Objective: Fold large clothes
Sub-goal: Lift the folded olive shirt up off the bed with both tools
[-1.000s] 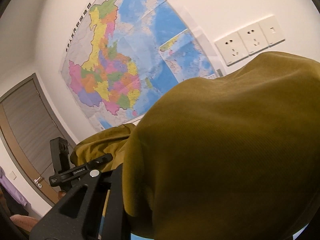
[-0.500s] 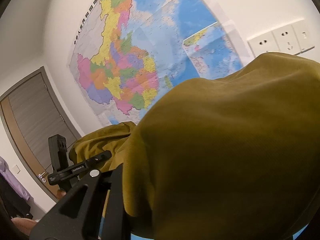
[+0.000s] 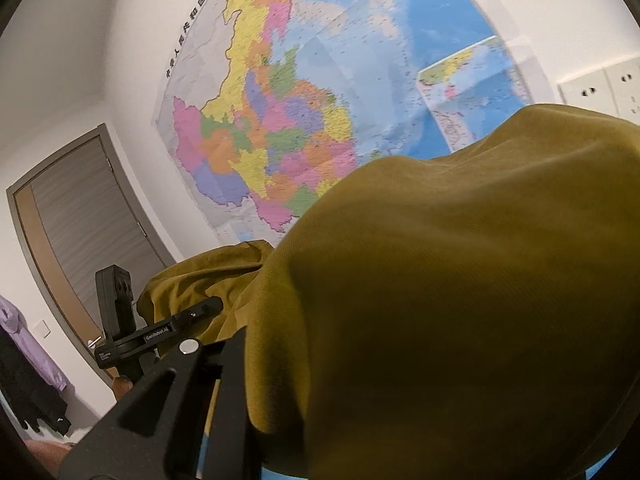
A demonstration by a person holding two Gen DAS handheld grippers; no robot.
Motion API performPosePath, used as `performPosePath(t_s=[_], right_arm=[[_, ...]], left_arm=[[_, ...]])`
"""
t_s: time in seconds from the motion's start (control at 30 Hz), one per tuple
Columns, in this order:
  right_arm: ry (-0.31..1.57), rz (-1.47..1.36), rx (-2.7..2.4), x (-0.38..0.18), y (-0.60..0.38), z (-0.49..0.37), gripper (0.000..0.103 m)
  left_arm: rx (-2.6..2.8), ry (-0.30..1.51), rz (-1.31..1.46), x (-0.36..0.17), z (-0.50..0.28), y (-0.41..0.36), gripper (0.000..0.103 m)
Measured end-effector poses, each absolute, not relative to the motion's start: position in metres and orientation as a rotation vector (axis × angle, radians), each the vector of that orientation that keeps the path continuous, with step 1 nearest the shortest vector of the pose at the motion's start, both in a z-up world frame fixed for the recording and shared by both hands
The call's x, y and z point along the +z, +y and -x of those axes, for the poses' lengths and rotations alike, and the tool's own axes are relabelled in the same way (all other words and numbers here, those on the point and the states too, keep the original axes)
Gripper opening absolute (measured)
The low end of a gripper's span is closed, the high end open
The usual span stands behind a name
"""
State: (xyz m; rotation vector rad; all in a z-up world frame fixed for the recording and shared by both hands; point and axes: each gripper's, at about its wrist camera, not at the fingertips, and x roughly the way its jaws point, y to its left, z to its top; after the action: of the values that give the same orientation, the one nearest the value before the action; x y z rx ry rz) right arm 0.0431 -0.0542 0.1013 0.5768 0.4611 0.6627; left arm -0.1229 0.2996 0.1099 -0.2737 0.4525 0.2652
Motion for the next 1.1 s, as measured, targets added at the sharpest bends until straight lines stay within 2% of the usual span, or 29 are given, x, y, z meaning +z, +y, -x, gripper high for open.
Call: performPosePath(t_s=[1.1], right_arm=[[0.546,-0.584,0.810,0.094,0.054,-0.116,0.017]], left_arm=[[0.471,0.441,0.317,0.110,0.147,0.404,0.033]])
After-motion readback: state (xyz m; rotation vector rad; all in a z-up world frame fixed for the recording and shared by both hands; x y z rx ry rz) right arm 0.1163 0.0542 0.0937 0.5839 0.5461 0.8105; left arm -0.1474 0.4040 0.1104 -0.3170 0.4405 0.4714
